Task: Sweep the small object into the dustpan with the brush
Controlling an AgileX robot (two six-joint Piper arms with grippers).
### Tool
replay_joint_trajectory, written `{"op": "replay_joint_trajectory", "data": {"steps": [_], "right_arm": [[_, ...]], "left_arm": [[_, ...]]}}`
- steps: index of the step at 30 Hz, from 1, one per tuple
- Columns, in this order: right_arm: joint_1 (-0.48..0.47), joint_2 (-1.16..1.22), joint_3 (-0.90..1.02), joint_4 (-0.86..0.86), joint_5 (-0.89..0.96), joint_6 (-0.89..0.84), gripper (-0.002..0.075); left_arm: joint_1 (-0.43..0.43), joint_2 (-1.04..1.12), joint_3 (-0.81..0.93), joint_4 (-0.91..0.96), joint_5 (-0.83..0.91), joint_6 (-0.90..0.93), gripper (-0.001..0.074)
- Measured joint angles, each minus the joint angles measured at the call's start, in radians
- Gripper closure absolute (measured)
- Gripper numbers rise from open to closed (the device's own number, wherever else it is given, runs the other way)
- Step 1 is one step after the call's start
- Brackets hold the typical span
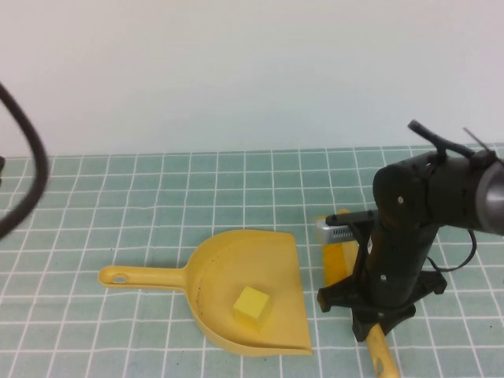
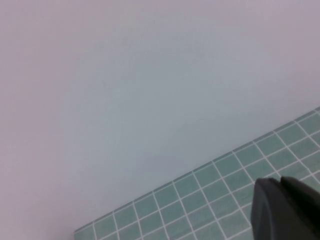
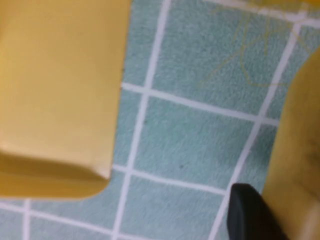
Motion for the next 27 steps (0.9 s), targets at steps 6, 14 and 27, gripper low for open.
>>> {"op": "replay_joint_trajectory", "data": {"steps": [6,14,27], "right_arm": [[-0.002,0.029,0.000,-0.006,0.002,0.027,0.0552],[-0.002,0.034,0.000,-0.023,0.014,0.028,0.0552],[-0.002,0.034,0.000,-0.032,0.038,0.028,0.0532]], "left_arm": [[0.000,-0.015,0.000,0.004,-0.009,-0.006,0.0735],[0.000,-0.015,0.000,0.016,0.011,-0.003,0.0735],[0.000,-0.015,0.000,0.016,0.011,0.006,0.0735]]}}
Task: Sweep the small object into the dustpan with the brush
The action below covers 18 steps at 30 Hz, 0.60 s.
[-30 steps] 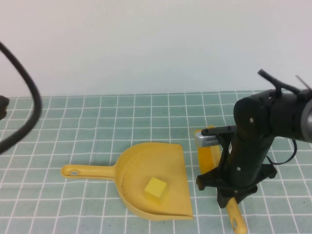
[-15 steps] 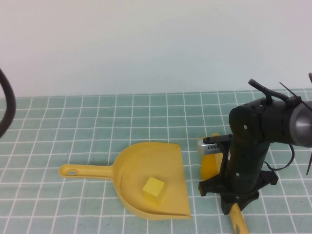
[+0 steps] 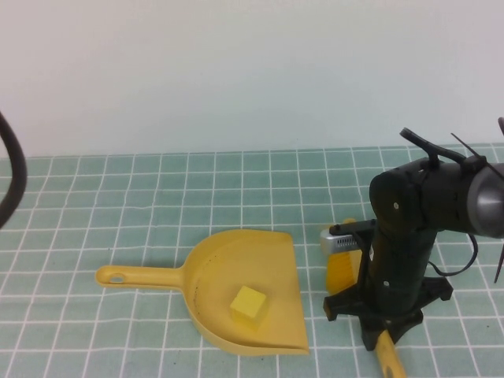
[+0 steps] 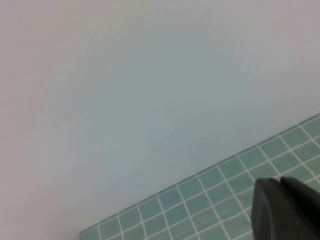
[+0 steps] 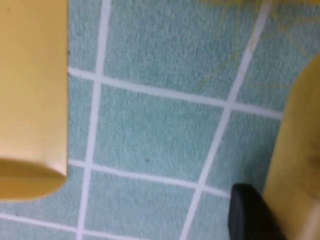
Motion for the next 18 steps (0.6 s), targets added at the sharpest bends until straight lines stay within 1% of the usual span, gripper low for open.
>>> {"op": "replay_joint_trajectory", "data": {"steps": [4,6,14,16,18], "right_arm": [[0.000,0.002,0.000,0.000,0.048,0.000,0.0507],[0.000,0.002,0.000,0.002,0.066,0.000,0.0482],[0.000,-0.058,-0.002,0.010,0.085,0.002,0.0325],[0.000,-0.097,-0.012,0.010,0.102,0.002,0.0310],[0.000,-0.143,-0.024,0.010,0.121,0.015,0.0307]], "left_arm": [[0.000,0.004,0.000,0.000,0.000,0.000,0.0735],[0.000,0.003,0.000,0.000,0.000,0.000,0.0735],[0.000,0.001,0.000,0.000,0.000,0.000,0.0735],[0.018,0.001,0.000,-0.009,-0.005,0.000,0.0735],[0.072,0.001,0.000,-0.046,-0.018,0.000,0.0735]]}}
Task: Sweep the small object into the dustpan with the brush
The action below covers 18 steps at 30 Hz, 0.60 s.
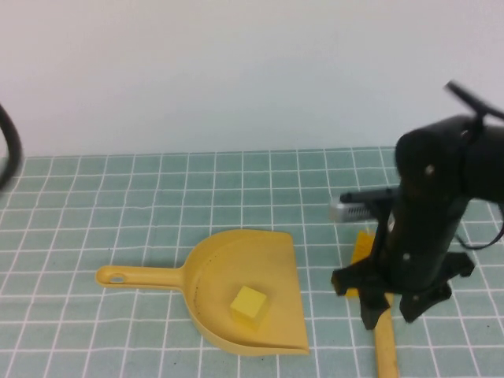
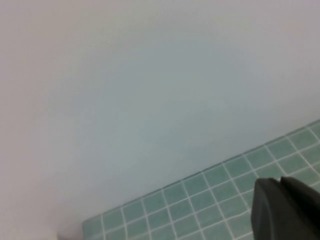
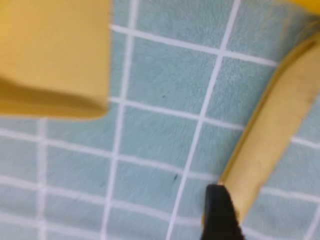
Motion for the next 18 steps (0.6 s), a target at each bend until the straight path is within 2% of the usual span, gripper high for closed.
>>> {"op": "replay_joint_trajectory", "data": {"steps": [3,7,9,13,18], "right_arm": [[0.000,-0.104,-0.009,0.000,0.033,0.007,0.0365],[0.000,-0.281,-0.010,0.001,0.063,0.011,0.0613],[0.000,-0.370,-0.010,0.001,0.064,0.012,0.0673],[0.000,-0.548,-0.010,0.001,0.036,-0.001,0.0715],[0.000,-0.689,-0.010,0.001,0.021,-0.016,0.0722]], "left_arm": [[0.132,-0.002,0.000,-0.073,0.002,0.000,0.0735],[0.296,-0.033,0.000,-0.087,0.021,0.000,0.0735],[0.331,-0.067,0.000,-0.083,0.042,0.000,0.0735],[0.335,-0.132,0.000,-0.082,0.065,0.000,0.0735],[0.335,-0.218,0.000,-0.086,0.065,0.000,0.0735]]}}
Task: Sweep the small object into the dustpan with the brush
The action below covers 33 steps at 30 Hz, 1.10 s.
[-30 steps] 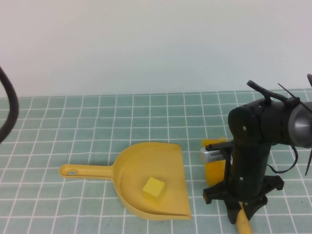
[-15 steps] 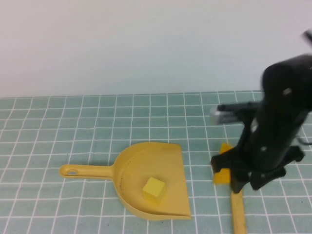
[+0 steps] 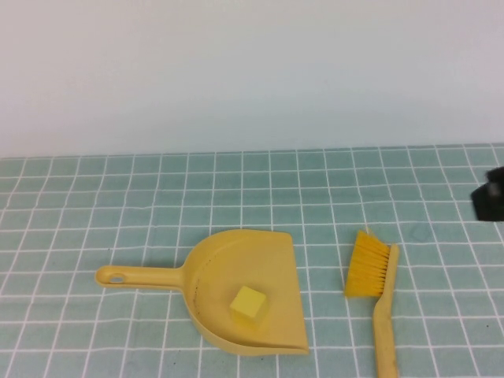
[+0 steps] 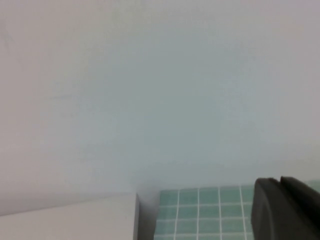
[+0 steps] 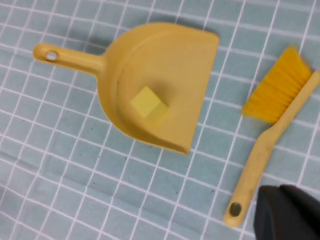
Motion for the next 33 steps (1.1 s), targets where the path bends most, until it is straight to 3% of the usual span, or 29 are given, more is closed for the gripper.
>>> {"op": "replay_joint_trajectory", "data": {"steps": [9,13,18,24,30,33], "right_arm": [[0.000,-0.100,0.000,-0.084,0.127,-0.257,0.0725],[0.000,-0.116,0.036,-0.093,0.138,-0.294,0.0725],[0.000,-0.210,0.211,-0.088,-0.078,-0.321,0.0726],[-0.023,-0.461,0.537,-0.142,-0.482,-0.442,0.0726],[-0.217,-0.728,0.759,-0.178,-0.681,-0.488,0.0727],[-0.310,-0.815,0.827,-0.170,-0.682,-0.476,0.0727]], "left_arm": [[0.001,-0.115,0.000,-0.004,0.002,0.000,0.0735],[0.004,-0.161,0.000,-0.007,0.002,0.000,0.0735],[0.050,-0.228,0.060,-0.074,-0.074,-0.096,0.0735],[0.112,-0.351,0.422,-0.175,-0.336,-0.185,0.0735],[0.121,-0.481,0.893,-0.175,-0.770,-0.205,0.0735],[0.121,-0.532,1.040,-0.146,-0.861,-0.205,0.0735]]}}
